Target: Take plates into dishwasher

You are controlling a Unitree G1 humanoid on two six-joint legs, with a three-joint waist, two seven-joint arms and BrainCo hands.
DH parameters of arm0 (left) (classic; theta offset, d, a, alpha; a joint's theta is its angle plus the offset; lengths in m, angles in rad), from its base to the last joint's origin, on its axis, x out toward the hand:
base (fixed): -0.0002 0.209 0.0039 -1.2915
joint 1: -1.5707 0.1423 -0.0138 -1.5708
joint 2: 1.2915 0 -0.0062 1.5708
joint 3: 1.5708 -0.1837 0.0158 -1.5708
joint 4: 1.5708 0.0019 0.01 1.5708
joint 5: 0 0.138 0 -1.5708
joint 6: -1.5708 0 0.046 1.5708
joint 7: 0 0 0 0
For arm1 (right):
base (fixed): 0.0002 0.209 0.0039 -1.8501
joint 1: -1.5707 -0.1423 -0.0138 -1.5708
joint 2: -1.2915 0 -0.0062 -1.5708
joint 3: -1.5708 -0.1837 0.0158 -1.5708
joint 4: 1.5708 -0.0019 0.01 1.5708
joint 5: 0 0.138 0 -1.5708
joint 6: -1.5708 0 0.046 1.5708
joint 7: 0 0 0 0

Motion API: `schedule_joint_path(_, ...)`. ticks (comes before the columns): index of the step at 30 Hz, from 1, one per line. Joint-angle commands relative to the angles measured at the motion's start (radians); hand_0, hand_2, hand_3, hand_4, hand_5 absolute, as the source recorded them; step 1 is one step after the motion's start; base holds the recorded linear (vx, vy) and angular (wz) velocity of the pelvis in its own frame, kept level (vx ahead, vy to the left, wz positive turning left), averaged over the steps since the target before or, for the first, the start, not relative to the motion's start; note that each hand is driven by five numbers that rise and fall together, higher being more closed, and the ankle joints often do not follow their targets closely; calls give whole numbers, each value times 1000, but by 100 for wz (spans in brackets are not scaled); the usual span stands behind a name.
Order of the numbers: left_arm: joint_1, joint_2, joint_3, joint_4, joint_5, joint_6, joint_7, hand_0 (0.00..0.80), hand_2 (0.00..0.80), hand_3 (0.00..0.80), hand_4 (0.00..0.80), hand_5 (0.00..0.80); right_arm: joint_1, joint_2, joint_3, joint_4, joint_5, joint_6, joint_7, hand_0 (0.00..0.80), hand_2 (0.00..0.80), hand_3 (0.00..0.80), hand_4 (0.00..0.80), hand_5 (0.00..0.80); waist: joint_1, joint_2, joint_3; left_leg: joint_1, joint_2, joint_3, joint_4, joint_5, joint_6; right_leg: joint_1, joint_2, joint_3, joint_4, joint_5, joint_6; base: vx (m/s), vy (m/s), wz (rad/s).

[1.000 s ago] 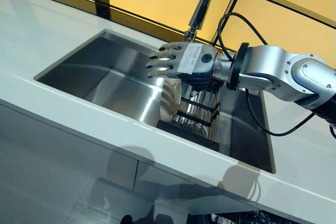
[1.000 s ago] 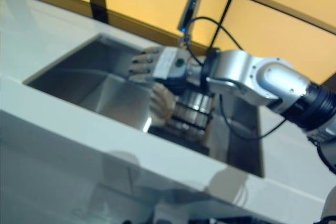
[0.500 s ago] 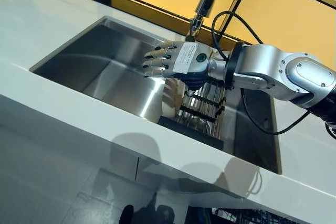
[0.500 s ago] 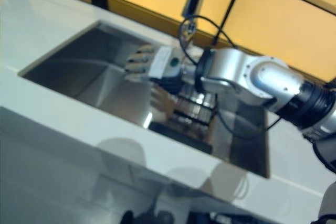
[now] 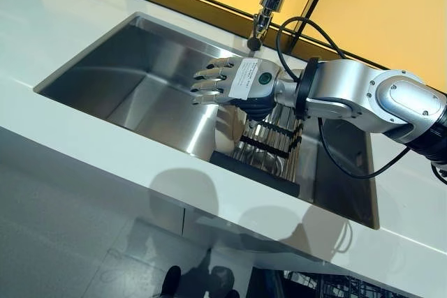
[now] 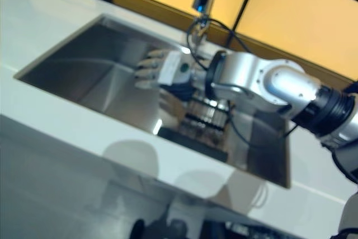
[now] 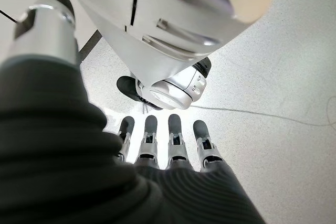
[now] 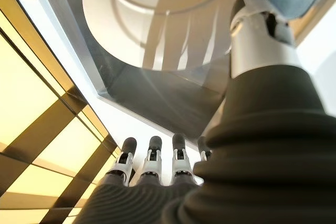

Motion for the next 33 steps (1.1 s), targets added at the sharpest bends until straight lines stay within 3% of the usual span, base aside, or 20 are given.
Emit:
schedule_joint_path(1,-16,3,-19,6,-29,-2,-12,0,0,0,0,0,-111,-15,56,44,-20,37,3,0,0,0,0,0,21,-23,15,-2,-1,47,-9,-22,-14,-13,-37,-8,-2,57,75,0,0,0)
schedule_joint_path(27,-37,-5,-33,-3,-96,-27,-22,0,0,0,0,0,-43,-17,93,114,-80,4,55,0,0,0,0,0,13,-6,67,-30,-2,58,-9,-7,-16,-43,-39,-3,-2,68,73,-12,5,0)
schedule_joint_path(31,-41,-9,-36,-5,-112,-28,-19,0,0,0,0,0,-41,0,98,147,-106,8,24,800,800,800,800,800,18,-3,76,-38,-2,57,-9,-4,-17,-49,-38,-7,-2,69,72,-41,12,0)
schedule_joint_path(33,-40,-13,-38,-2,-120,-33,-19,0,0,0,0,0,-49,14,103,167,-116,15,8,800,800,800,800,800,19,-2,78,-40,-3,57,-9,-3,-17,-52,-38,-8,-2,70,72,-38,13,-1)
